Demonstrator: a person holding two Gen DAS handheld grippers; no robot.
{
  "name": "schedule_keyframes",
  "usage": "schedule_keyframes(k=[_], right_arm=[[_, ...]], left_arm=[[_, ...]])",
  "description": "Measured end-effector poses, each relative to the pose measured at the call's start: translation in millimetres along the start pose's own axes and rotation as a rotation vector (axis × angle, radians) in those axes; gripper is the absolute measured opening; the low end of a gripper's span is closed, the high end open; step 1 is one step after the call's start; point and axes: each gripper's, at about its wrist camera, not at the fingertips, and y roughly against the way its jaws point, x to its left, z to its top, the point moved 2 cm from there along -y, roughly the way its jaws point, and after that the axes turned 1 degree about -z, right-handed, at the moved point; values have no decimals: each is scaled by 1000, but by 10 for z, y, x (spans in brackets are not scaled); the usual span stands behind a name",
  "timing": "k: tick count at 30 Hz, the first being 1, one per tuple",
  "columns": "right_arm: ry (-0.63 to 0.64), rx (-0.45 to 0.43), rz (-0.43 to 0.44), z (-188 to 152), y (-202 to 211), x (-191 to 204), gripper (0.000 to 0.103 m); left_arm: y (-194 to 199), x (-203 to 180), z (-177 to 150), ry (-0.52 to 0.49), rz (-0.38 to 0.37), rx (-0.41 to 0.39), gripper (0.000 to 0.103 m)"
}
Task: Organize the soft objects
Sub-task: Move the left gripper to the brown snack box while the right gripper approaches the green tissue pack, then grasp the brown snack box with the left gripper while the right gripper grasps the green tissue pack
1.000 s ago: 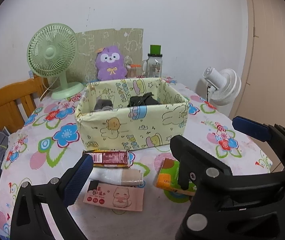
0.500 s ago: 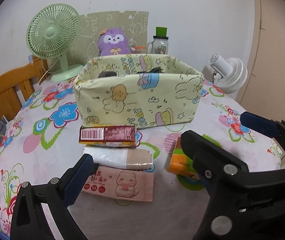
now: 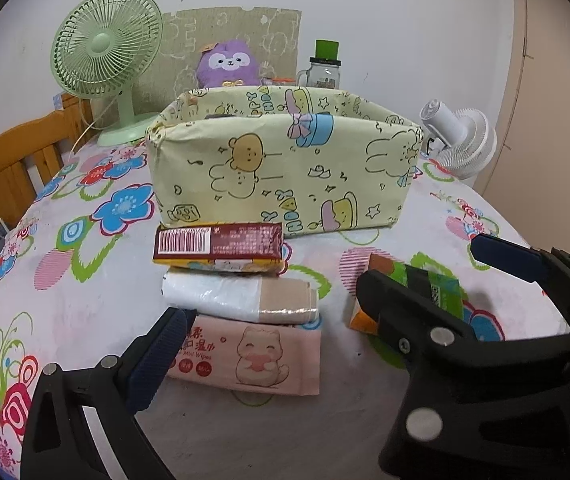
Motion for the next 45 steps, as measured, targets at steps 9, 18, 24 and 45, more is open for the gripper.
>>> schedule_keyframes(k=[9, 18, 24, 45], right_arm=[[-13, 40, -3, -58, -129, -28, 99], [-63, 93, 16, -114, -296, -80, 99], [-63, 115, 25, -122, -369, -87, 91], [-102, 59, 28, 81, -292, -190, 86]], left_arm=[[-29, 30, -80, -23, 8, 25, 103], [-98, 110, -117, -11, 26, 52, 103], [-154, 109, -112, -11, 28, 66, 103], [-196, 143, 33, -1, 47, 57, 103]])
